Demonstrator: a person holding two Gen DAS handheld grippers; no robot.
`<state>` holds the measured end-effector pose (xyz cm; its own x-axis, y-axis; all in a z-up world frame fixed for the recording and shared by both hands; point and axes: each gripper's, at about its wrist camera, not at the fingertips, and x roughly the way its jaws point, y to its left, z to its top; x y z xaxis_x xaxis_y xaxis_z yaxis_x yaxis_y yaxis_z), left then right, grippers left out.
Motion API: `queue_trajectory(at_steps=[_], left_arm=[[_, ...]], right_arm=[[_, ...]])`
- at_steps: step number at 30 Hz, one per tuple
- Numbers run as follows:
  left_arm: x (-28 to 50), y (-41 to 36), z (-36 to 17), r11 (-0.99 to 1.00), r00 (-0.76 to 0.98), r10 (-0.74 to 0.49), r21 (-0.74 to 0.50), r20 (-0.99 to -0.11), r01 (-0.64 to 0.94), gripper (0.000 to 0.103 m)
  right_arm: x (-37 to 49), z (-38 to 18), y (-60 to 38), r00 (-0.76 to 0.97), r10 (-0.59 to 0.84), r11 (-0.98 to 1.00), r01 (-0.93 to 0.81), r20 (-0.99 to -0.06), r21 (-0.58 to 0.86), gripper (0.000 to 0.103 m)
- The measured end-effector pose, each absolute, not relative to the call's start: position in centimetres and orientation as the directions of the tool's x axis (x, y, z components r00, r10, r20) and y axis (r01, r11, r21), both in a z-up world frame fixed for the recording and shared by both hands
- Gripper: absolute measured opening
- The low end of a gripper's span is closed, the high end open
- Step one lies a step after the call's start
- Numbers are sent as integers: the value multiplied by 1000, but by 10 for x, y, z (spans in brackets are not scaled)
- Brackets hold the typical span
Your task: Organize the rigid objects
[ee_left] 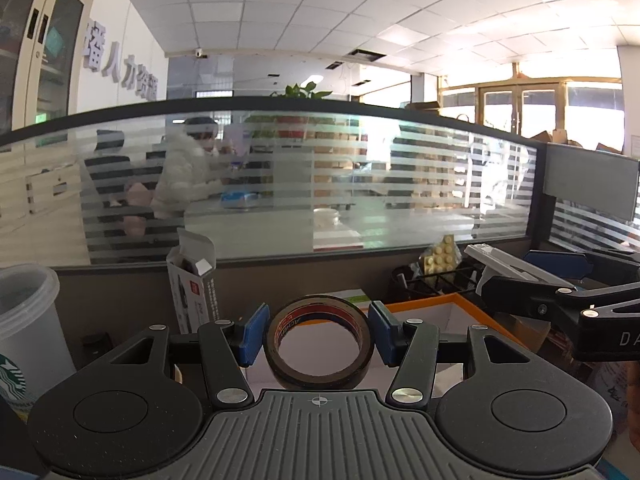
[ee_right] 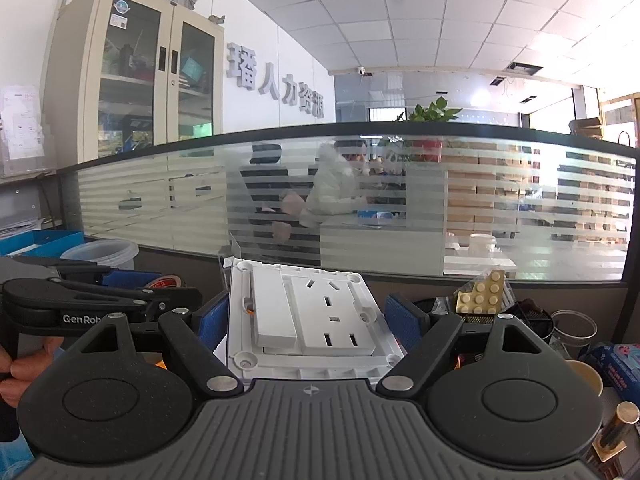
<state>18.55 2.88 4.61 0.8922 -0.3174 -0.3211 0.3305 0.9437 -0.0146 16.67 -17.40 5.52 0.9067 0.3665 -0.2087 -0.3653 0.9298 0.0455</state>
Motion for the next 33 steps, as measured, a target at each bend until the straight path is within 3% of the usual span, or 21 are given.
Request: queue_trajectory(at_steps=[15, 33], left_arm=[[210, 27, 12, 954, 872, -292, -51, -394, 297, 53], [215, 22, -7, 958, 866, -285, -104, -412, 266, 53]], right_arm=[[202, 20, -169, 884, 363, 932, -352, -294, 92, 79], [217, 2, -171, 868, 367, 930, -342, -334, 133, 79]])
